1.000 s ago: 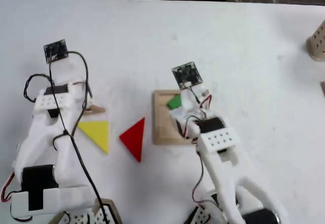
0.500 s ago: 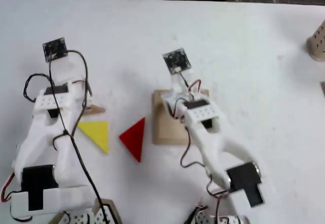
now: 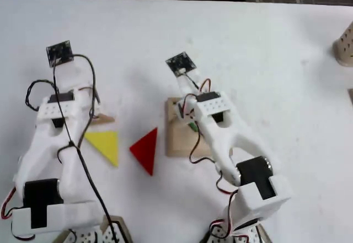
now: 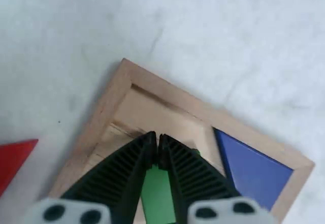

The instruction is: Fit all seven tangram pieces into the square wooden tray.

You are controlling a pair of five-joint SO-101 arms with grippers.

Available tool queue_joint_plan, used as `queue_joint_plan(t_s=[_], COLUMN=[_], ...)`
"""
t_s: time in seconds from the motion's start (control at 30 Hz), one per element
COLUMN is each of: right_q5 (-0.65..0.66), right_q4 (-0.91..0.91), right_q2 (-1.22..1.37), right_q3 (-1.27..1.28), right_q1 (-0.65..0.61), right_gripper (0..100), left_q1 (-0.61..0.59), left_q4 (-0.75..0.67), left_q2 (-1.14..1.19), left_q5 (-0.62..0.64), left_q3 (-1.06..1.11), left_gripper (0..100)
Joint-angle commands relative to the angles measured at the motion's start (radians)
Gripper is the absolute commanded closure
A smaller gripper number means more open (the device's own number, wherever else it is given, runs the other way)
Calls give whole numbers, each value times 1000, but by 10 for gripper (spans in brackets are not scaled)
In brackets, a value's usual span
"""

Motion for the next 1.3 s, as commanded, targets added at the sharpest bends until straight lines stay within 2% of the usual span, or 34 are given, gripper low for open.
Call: queue_joint_plan(t_s=[0.0, 0.17, 0.43, 0.6, 0.73, 1.27], right_q5=[15, 15, 23, 23, 23, 25], right_q4=[8, 61, 93, 200, 200, 177], right_q2=[-27, -183, -417, -386, -367, -252], right_q3=[-41, 5, 307, 311, 310, 224], right_q1=[16, 38, 31, 36, 50, 87], right_gripper=[981, 981, 981, 981, 981, 981], left_q1=[-8, -8, -8, -12, -13, -15], left_q4=[-25, -25, -26, -17, 23, 25], left_q2=[-50, -50, -12, 84, 102, 102], left_q5=[-9, -9, -9, -8, -8, -9], left_q3=[-5, -5, -17, -89, -118, -117], left_gripper=[977, 977, 977, 977, 977, 977])
